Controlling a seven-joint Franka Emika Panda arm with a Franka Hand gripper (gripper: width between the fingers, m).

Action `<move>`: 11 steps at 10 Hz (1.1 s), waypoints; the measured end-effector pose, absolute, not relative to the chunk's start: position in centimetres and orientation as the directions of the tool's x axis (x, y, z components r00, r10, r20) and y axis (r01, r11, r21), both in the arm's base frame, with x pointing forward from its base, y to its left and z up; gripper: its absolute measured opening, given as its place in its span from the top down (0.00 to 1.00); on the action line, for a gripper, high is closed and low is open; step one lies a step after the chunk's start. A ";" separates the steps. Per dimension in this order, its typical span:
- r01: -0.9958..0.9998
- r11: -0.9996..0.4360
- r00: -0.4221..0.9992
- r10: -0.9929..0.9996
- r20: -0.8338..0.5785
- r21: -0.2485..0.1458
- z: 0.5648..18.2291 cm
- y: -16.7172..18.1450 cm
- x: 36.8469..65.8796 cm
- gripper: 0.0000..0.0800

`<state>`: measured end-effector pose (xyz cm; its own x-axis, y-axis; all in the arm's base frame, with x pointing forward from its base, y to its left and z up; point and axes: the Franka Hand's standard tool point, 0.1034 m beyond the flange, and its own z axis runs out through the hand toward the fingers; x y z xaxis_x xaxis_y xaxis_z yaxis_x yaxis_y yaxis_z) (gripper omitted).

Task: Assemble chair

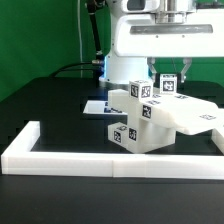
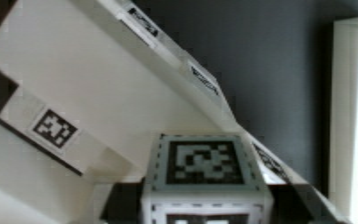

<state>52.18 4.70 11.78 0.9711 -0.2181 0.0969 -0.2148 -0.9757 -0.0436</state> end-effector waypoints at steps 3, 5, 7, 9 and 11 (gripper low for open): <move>-0.373 -0.926 0.922 -0.377 0.088 -0.060 11.8 4.7 52.2 0.64; -0.512 -0.855 0.852 -0.517 0.076 -0.079 11.8 4.8 52.2 0.64; -0.625 -0.776 0.773 -0.631 0.064 -0.090 11.8 4.8 52.2 0.64; -0.735 -0.670 0.669 -0.741 0.046 -0.104 11.8 5.0 52.2 0.64; -0.785 -0.610 0.611 -0.791 0.037 -0.108 11.8 5.0 52.2 0.64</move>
Offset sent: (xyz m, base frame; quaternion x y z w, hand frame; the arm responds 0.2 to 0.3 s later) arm 0.0000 0.0000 0.0000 0.0000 0.0000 0.1938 0.9810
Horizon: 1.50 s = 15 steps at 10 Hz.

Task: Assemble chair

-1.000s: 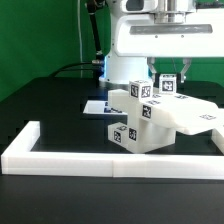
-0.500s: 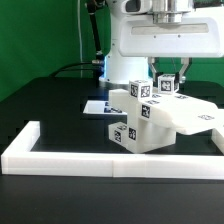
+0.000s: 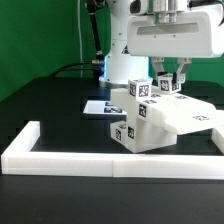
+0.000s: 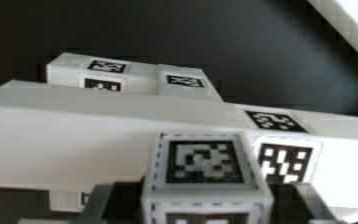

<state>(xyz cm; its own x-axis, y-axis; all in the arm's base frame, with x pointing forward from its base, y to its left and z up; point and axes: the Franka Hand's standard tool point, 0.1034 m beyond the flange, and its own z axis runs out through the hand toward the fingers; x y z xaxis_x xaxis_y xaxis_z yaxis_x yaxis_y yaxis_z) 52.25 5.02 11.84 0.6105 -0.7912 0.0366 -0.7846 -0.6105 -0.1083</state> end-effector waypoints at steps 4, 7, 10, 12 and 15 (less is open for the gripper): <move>-0.938 -0.326 0.329 -0.944 -0.007 -0.118 11.8 5.3 52.2 0.64; -0.921 -0.371 0.374 -0.927 -0.002 -0.117 11.8 5.3 52.2 0.39; -0.751 -0.651 0.652 -0.758 0.034 -0.111 11.8 5.6 52.1 0.20; -0.582 -0.807 0.807 -0.588 0.057 -0.100 11.7 6.2 52.0 0.19; -0.271 -0.960 0.957 -0.276 0.086 -0.071 11.6 6.1 51.9 0.19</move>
Offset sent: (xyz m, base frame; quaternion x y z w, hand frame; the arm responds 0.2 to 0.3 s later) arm 0.0000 0.0000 0.0000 0.0000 0.0000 0.2571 0.9664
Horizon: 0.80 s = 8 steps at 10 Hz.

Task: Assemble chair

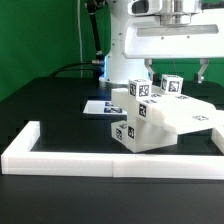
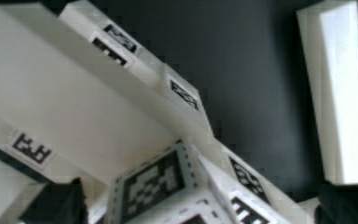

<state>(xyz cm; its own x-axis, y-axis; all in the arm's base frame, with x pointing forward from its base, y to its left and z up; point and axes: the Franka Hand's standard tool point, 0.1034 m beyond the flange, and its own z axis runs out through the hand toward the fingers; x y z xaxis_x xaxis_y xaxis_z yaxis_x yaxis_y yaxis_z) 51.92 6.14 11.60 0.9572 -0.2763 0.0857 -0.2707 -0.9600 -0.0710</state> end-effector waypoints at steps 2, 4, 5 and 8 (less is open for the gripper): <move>-0.055 -0.998 0.993 -0.058 0.099 -0.036 11.6 5.9 52.0 0.19; 0.073 -0.997 0.992 0.072 0.102 -0.013 11.6 5.3 52.1 0.19; 0.144 -0.990 0.984 0.143 0.101 0.001 11.6 5.0 52.1 0.19; 0.133 -0.991 0.986 0.132 0.101 -0.001 11.6 5.1 52.1 0.22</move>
Offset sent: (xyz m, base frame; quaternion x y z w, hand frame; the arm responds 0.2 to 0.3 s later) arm 0.0071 -0.0125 0.0005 -0.0112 -0.0030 -0.1470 0.9891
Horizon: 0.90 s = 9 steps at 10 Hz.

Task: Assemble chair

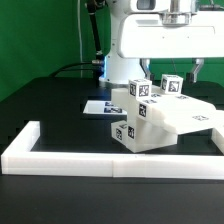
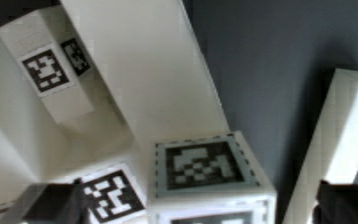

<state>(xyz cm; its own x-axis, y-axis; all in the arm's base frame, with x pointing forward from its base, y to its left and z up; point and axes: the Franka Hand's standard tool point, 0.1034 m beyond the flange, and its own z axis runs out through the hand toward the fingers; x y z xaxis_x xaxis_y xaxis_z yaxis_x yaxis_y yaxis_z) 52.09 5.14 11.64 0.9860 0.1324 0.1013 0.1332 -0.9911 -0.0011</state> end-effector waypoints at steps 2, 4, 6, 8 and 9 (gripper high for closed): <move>0.096 -0.995 0.990 0.095 0.101 -0.005 11.6 5.1 52.1 0.65; 0.043 -0.999 0.994 0.041 0.101 -0.012 11.6 5.2 52.1 0.64; -0.128 -0.991 0.987 -0.130 0.097 -0.031 11.6 5.2 52.1 0.64; -0.267 -0.963 0.958 -0.270 0.091 -0.048 11.6 5.3 52.1 0.64; -0.336 -0.940 0.936 -0.340 0.087 -0.056 11.6 5.3 52.1 0.64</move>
Offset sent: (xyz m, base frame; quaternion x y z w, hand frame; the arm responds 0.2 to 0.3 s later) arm 0.0000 0.0000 0.0000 0.0000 0.0000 0.0650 0.9979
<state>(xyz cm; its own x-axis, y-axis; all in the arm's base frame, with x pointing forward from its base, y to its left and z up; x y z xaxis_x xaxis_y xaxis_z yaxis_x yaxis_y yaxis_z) 52.07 5.27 11.63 0.9364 -0.3398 0.0873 -0.3360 -0.9402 -0.0557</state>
